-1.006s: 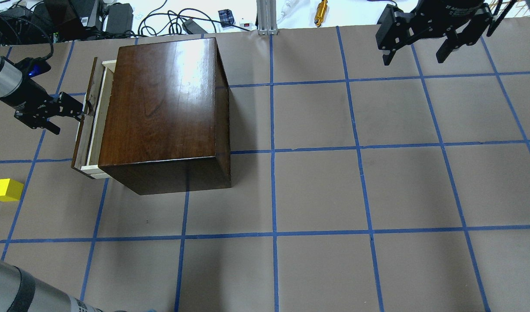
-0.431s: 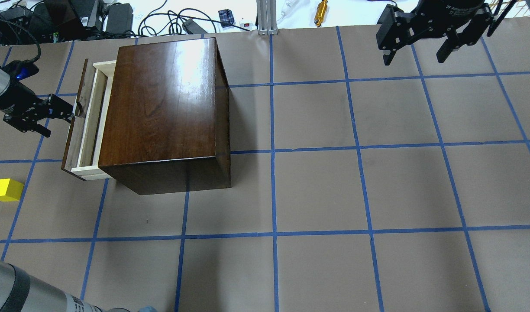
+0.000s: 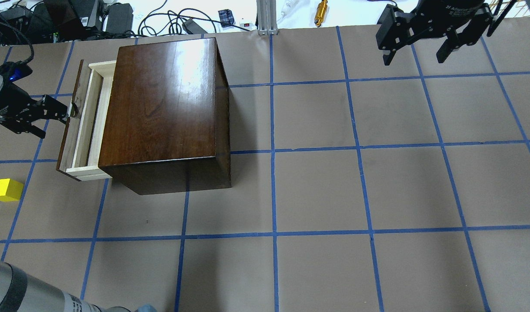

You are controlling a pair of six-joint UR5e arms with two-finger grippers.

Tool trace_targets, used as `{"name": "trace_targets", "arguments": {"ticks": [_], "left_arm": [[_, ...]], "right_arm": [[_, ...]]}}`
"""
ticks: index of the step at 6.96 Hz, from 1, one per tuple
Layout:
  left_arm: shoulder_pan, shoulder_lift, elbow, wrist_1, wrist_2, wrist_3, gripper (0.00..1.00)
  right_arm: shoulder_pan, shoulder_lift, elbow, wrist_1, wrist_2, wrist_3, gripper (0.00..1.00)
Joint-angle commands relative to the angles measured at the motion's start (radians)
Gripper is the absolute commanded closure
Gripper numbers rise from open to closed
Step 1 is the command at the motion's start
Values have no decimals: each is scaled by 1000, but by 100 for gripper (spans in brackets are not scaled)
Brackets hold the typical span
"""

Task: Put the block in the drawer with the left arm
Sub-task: 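Pull the drawer open away from the cabinet with the left gripper, then release the handle and move the left gripper toward the yellow cube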

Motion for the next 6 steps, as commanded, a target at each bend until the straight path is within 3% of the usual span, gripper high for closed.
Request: {"name": "trace_targets", "arguments": {"ticks": [1, 3, 5, 6], "left_arm": [[3, 2, 1, 0, 0, 0, 0], [1, 35, 14, -14, 2, -3, 0], [3, 64, 82, -107, 12, -2, 0], [3, 77, 82, -113, 85, 87, 0]], "right_arm": [[1, -1, 0, 0, 2, 0, 0], [-1, -1, 0, 0, 0, 0, 0], [0, -1, 0, 0, 2, 0, 0], [-1, -1, 0, 0, 2, 0, 0]]}}
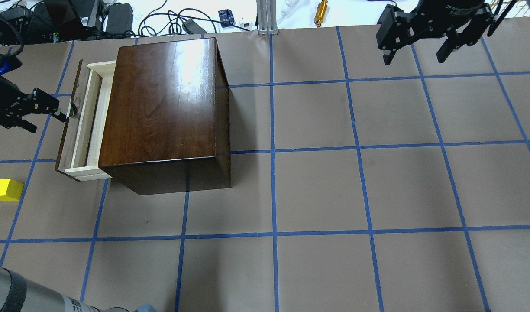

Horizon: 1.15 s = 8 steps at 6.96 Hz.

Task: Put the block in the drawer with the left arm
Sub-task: 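Release the handle and move the left gripper toward the yellow cube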

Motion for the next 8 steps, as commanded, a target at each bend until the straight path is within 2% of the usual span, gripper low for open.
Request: {"name": "trace_targets", "arguments": {"ticks": [1, 2, 3, 4, 5, 6, 8], "left_arm": [[12, 36, 11, -31, 126, 178, 0], [72, 53, 0, -36, 178, 329, 0], [138, 53, -15, -43, 182, 472, 0], [167, 51, -47, -33, 186, 655, 0], [189, 53, -81, -16, 232, 800, 0], [235, 51, -125, 40, 237, 937, 0], [287, 48, -263, 355, 237, 1297, 0]], "right_arm": [[1, 2, 0, 0, -1, 0, 0], [1, 0, 0, 0, 0, 0, 0], [-1, 0, 0, 0, -1, 0, 0], [1, 2, 0, 0, -1, 0, 0], [1, 2, 0, 0, -1, 0, 0], [1, 0, 0, 0, -1, 0, 0], [1, 2, 0, 0, -1, 0, 0]]}}
